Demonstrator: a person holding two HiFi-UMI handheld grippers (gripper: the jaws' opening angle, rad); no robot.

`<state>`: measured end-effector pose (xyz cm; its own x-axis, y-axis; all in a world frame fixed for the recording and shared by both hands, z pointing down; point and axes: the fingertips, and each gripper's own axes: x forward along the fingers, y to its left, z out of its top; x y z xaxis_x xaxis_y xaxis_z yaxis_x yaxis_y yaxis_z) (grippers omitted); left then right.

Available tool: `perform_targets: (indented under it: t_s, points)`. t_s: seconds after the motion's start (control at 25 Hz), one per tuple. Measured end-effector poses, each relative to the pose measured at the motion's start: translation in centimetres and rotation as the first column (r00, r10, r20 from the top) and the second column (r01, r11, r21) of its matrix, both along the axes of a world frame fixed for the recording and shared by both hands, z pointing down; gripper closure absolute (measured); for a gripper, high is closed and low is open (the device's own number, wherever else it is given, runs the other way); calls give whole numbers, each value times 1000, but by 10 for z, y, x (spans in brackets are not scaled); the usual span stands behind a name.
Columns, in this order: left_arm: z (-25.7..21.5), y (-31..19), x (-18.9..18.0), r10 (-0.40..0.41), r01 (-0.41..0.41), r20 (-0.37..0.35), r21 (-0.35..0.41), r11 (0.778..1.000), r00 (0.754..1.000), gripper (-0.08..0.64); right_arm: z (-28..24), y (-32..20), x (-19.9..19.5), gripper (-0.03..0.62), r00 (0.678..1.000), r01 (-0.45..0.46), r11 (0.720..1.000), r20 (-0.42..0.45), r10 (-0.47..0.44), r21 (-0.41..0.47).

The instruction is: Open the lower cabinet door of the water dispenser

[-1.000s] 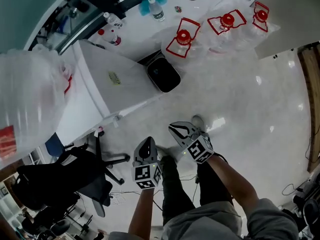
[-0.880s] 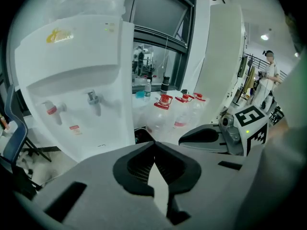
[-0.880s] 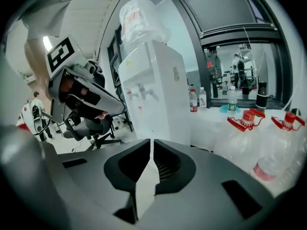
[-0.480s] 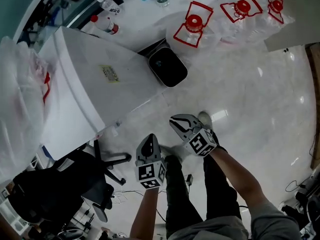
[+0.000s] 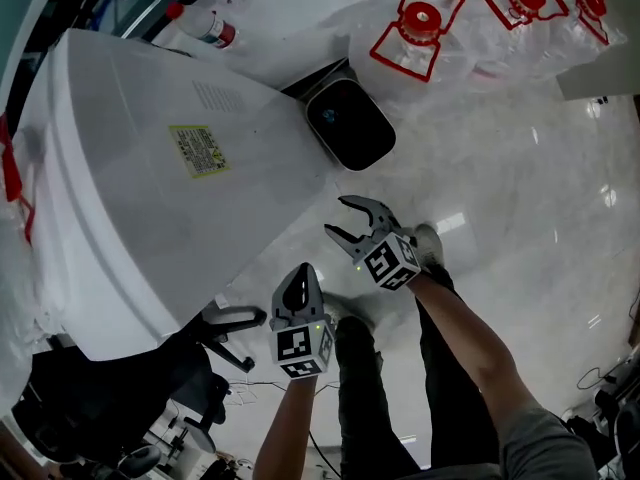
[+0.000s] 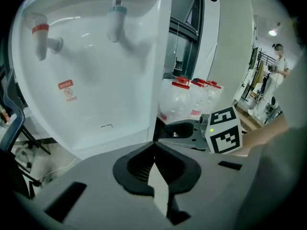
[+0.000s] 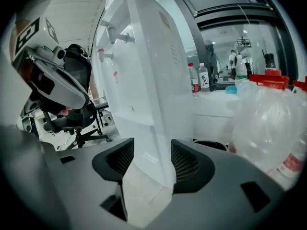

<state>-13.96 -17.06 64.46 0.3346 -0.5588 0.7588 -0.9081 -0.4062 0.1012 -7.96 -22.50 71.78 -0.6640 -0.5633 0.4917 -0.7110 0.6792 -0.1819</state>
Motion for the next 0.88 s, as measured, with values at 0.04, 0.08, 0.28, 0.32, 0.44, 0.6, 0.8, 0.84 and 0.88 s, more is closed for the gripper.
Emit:
perform_targets:
  t_s: [0.04, 0.08, 0.28, 0.32, 0.44, 0.6, 0.8, 0.84, 0.88]
  points:
    - [5, -1, -1, -3, 3, 0, -3, 1000, 1000, 551, 6, -4, -2, 365, 1000, 0, 1000, -4, 0, 3]
    - [10, -1, -3, -5, 5, 1, -7, 1000, 1000, 551, 12, -9, -4, 357, 1000, 2, 1000, -9, -2, 6]
    - [29, 1, -5, 11, -11, 14, -29, 1000, 1000, 551, 36, -25, -15, 343, 998, 36, 999, -45, -35, 16]
    - [31, 1, -5, 13, -13, 16, -33, 999, 1000, 551, 38, -27, -18, 339, 997, 49, 999, -53, -48, 20]
    - [36, -2, -7, 13, -12, 21, -41, 999, 1000, 551, 42, -36, -26, 331, 995, 78, 996, -69, -76, 34]
    - [40, -2, -9, 23, -22, 26, -46, 999, 999, 551, 45, -45, -28, 331, 995, 72, 996, -73, -68, 44]
    - [40, -4, -15, 22, -20, 30, -48, 999, 999, 551, 44, -48, -25, 348, 996, 54, 997, -80, -50, 46]
    - [40, -4, -16, 25, -24, 33, -47, 999, 999, 551, 44, -47, -25, 351, 996, 50, 998, -82, -46, 46]
    - [40, -4, -17, 30, -28, 36, -46, 999, 999, 551, 44, -47, -25, 356, 996, 43, 998, -84, -39, 46]
